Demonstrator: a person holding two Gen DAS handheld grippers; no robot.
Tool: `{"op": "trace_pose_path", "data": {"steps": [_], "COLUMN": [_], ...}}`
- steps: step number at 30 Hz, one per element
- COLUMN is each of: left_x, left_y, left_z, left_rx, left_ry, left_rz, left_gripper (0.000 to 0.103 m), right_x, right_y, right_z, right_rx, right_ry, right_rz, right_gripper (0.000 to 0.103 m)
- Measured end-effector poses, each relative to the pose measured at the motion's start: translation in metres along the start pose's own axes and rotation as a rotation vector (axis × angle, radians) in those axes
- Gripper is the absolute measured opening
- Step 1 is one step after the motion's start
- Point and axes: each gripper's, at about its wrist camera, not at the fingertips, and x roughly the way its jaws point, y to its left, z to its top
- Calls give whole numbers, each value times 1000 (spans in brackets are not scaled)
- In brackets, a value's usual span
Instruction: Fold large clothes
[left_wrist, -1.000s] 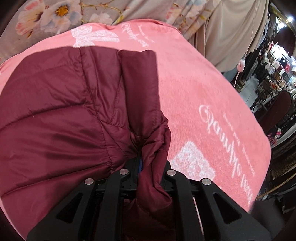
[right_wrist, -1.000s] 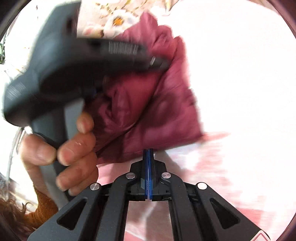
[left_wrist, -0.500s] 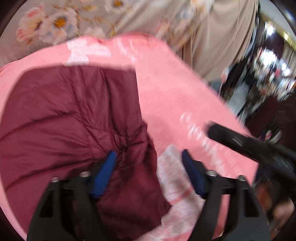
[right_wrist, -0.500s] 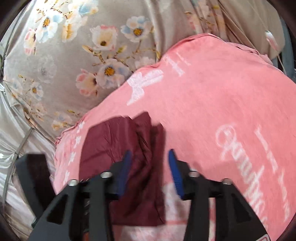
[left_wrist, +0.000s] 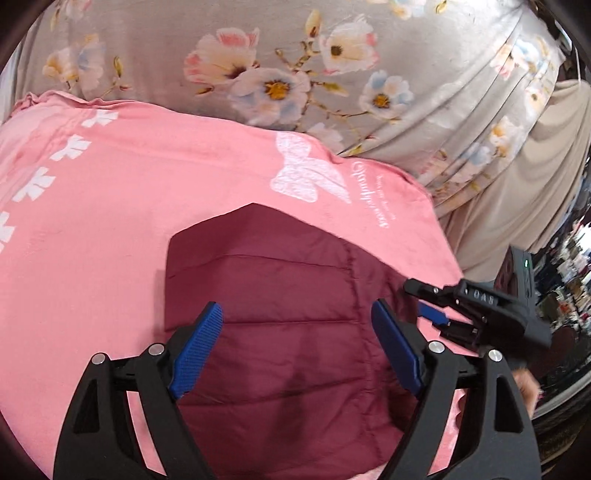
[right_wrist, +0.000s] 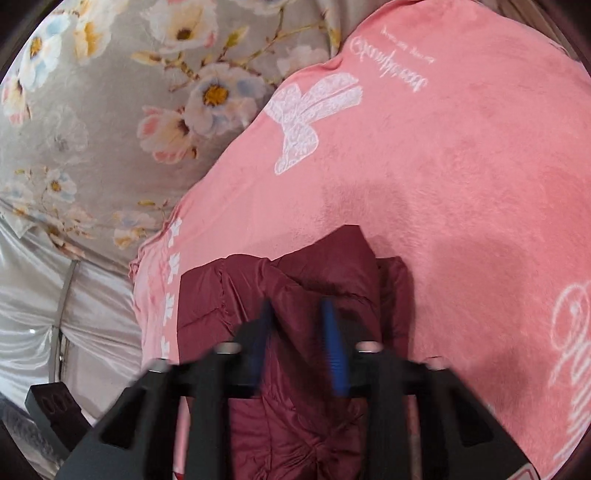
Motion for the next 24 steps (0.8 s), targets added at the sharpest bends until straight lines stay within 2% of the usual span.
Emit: {"op": "trace_pose_path", "data": {"steps": [2,5,9,11,13,19,24], "left_x": [3,16,42,56,61,74,88], "left_y": [-2,-10,-12,-10,-12,-19,-20], "left_z": [-1,-3,-13,-22,-26,-37,-45], "left_rx": [17,29,57,70,96,160,196], "left_ry": [8,24,64,88,80,82,79], "left_rz": [13,14,56,86,121,174,209], "left_gripper": [80,80,80,79,79,79,81], "right_x": [-12,-21,5,16,24,45,56], "right_y": [6,4,-21,-32,-40,-51,-60], "right_z": [4,2,-7,-12,-16,-26,-34], "right_rx": [-33,-67,-52,-35,-30,-58,-68], "right_ry": [-41,-94,-58,-39,-38,-52,-74], "right_rz": [20,-44,-149,-150,-160,-199,-195], "right_gripper": [6,5,5,5,4,3,0]}}
